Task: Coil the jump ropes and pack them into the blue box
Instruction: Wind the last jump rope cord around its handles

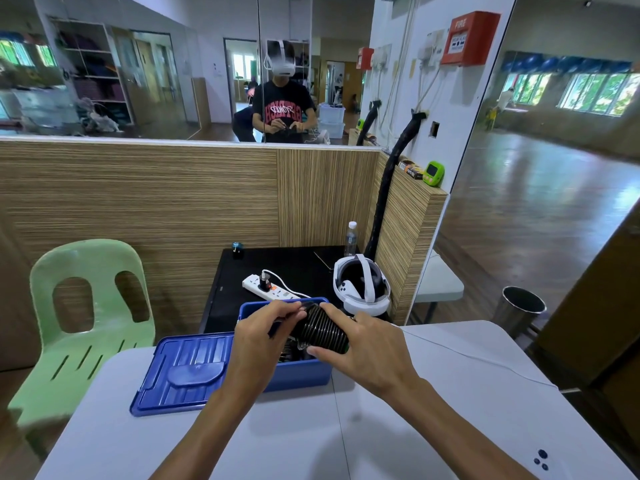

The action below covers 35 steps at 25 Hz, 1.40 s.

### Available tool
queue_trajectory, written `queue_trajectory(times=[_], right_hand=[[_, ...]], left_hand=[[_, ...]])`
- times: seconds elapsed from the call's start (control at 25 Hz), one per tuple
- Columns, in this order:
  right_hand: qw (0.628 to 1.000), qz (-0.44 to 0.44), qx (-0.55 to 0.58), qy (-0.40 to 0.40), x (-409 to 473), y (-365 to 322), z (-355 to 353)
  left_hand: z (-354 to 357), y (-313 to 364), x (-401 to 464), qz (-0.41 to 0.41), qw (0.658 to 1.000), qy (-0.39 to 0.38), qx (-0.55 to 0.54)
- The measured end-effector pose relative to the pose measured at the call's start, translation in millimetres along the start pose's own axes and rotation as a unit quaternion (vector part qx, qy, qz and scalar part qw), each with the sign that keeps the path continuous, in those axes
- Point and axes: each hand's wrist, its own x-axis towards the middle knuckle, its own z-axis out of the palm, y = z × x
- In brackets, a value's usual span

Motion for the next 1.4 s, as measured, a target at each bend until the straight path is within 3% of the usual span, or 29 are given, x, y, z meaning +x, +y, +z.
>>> queue_trajectory(times=[0.2,0.6,1.08,1.28,1.4], right_hand=[[0.999,0.023,0.024,-0.024,-1,4,0],[1.0,0.0,-0.015,0.015,-3,6,6],[1.0,-0.008,-0.029,-0.006,-8,4,9],[0.999,-0.018,-0.026,-0.003,-8,0,11],[0.999,-0.026,-0.033,-0.004,-9,0,14]], left_hand=[[1,-4,-3,0.02,0.998,-0.057,0.001],[8,-3,-10,0.03,0.988,-0.119,0.096],[9,11,-3,-0.083,0.98,-0.159,0.087],[17,23,12,-0.153,0.952,-0.196,0.178],[22,29,13,-0.151,0.934,-0.205,0.251]])
